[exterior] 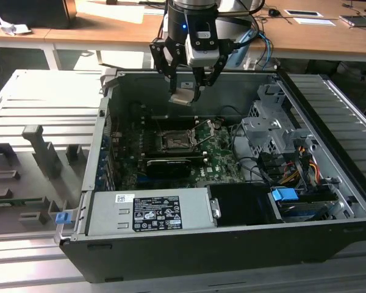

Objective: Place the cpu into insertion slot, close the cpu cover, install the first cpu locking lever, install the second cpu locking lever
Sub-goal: 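Place the cpu into insertion slot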

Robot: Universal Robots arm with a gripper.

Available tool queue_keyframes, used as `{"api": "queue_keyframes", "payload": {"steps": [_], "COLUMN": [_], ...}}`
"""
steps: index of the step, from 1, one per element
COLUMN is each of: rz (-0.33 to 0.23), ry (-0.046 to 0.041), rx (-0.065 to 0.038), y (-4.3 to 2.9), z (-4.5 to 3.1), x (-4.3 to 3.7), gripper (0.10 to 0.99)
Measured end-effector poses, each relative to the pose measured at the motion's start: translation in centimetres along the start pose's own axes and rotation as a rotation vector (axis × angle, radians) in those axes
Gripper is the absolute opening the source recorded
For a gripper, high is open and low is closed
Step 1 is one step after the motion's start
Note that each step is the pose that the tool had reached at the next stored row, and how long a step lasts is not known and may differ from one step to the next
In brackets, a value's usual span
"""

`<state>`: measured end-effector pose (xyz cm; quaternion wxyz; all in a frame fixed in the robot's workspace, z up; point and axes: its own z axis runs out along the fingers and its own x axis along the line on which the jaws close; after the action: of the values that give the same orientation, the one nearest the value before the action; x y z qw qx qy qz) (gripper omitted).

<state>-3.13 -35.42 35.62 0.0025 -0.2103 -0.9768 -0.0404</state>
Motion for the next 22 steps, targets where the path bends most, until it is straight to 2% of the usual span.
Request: {"api": "queue_keyframes", "payload": {"steps": [8,16,22], "rz": [0.004,0.065,0.079], "ry": [-0.0003,-0.0051,-0.0062], "rx": [0.0,-0.001,-0.002], "y": [-0.01,-0.01,-0.02], "z": [0.1,0.19,0.24], "x": [0.0,0.0,0.0], "gripper": [0.533,0.533,0.533]}}
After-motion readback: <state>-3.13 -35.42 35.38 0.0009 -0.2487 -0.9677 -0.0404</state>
